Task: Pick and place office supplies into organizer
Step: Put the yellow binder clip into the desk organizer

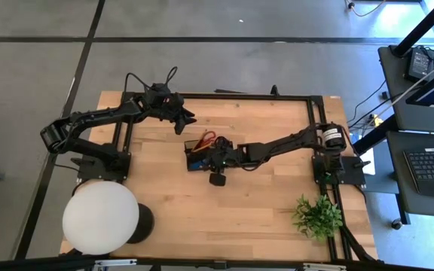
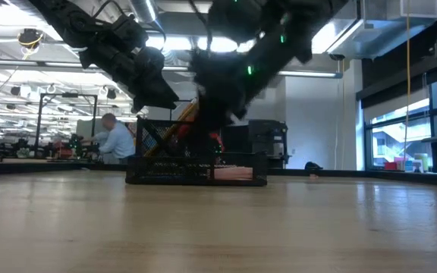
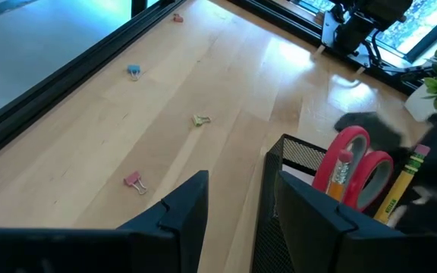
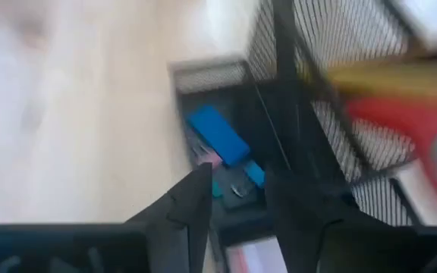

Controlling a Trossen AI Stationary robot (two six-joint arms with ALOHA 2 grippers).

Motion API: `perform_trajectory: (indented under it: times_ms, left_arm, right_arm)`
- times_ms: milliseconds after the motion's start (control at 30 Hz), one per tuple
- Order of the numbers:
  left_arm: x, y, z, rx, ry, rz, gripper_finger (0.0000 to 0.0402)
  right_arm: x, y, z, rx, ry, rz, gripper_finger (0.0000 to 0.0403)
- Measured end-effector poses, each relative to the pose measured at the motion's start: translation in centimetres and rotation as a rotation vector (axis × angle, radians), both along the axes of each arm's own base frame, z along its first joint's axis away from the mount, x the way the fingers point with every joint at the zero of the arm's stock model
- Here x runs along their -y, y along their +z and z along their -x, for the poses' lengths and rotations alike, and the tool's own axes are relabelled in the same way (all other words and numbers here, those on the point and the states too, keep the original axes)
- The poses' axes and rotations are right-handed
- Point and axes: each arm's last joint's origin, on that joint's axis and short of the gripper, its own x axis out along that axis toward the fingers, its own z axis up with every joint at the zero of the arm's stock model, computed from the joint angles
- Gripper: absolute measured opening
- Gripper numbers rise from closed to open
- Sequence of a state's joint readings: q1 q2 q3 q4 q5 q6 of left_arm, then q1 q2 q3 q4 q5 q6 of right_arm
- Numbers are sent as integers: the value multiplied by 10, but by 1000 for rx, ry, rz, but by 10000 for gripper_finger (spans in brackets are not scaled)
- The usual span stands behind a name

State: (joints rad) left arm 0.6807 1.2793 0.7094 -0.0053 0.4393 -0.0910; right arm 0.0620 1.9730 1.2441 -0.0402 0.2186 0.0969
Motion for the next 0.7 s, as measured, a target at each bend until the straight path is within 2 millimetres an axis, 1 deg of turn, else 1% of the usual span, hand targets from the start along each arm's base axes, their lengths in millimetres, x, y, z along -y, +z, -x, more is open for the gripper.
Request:
perform_trajectory:
  times_ms: [167,233,300,433,567,633,700]
  left_arm:
    - [0,-1,0,-6,-1,5,147]
    - [1,-1,1,-12,0,10,147]
    - [1,-2,1,-19,0,15,147]
    - [1,-3,1,-27,-1,22,147]
    - [2,-3,2,-34,-1,28,147]
    - [2,-3,2,-36,-1,29,147]
    - [2,-4,2,-38,0,31,147]
  right_arm:
    - [-2,53,5,-16,74,-33,121]
    - [1,74,13,-63,87,-21,120]
    - [6,102,20,-70,96,-3,119]
    - [27,153,39,-82,66,22,119]
    - [56,191,60,-104,-5,26,119]
    - [72,200,70,-144,-39,34,119]
    - [87,200,77,-199,-52,56,122]
